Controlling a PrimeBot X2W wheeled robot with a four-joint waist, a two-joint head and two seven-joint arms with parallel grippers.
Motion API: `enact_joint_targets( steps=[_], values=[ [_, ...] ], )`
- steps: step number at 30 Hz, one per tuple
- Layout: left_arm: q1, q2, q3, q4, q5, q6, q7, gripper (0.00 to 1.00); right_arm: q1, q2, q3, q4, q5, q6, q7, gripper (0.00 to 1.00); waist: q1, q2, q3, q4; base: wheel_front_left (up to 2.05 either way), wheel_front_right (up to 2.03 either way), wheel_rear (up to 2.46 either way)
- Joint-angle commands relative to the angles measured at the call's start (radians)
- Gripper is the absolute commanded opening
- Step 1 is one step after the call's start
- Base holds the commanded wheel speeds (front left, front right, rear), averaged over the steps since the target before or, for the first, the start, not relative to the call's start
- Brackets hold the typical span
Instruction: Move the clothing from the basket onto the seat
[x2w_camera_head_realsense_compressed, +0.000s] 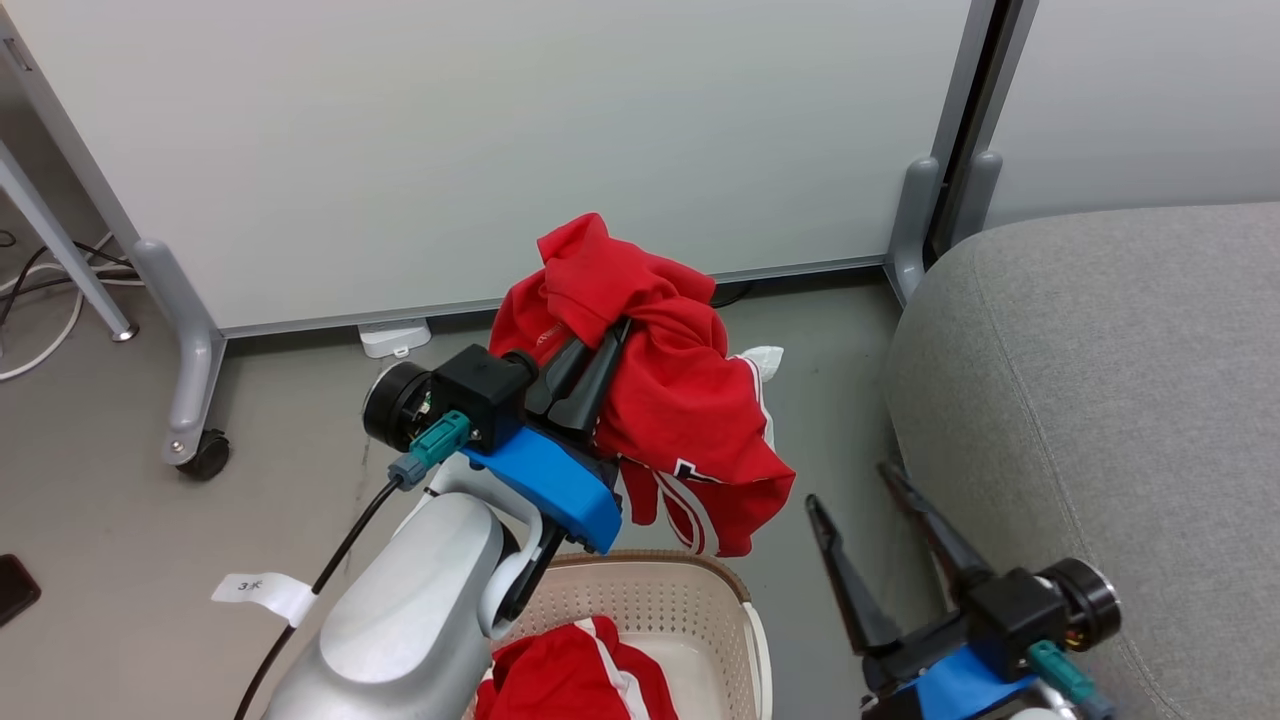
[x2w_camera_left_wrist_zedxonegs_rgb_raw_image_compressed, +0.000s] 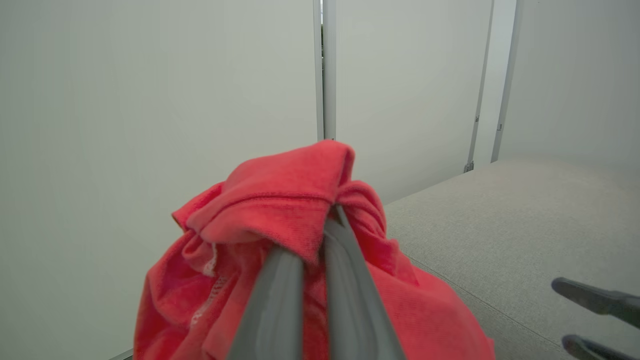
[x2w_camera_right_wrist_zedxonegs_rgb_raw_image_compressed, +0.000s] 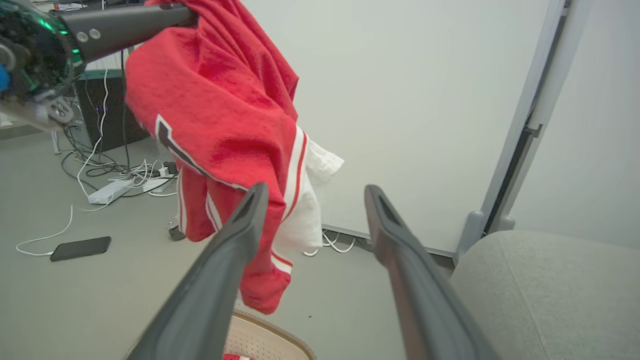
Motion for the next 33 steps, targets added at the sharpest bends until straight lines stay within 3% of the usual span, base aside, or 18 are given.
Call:
enact_joint_targets(
  steps=[1,16,33],
  values=[
    [-0.001,0.002,-0.004,-0.005,0.002,0.009,0.002,0.0,-0.017,-0.015,0.028,0.008,-0.009,0.0,-0.001,1.0,0.0,-0.0001,0.001,0.002,0.0,0.0,0.0],
    [-0.047,-0.026,-0.062,-0.006,0.01,0.003,0.01,0.0,-0.206,-0.071,0.212,0.185,-0.109,0.0,-0.001,1.0,0.0,-0.0001,0.02,0.034,0.0,0.0,0.0],
    [-0.072,-0.057,-0.116,0.012,-0.006,-0.002,-0.002,0.0,-0.317,-0.033,0.18,0.233,-0.159,0.0,-0.001,1.0,0.0,-0.0001,0.028,0.061,0.0,0.0,0.0]
  ],
)
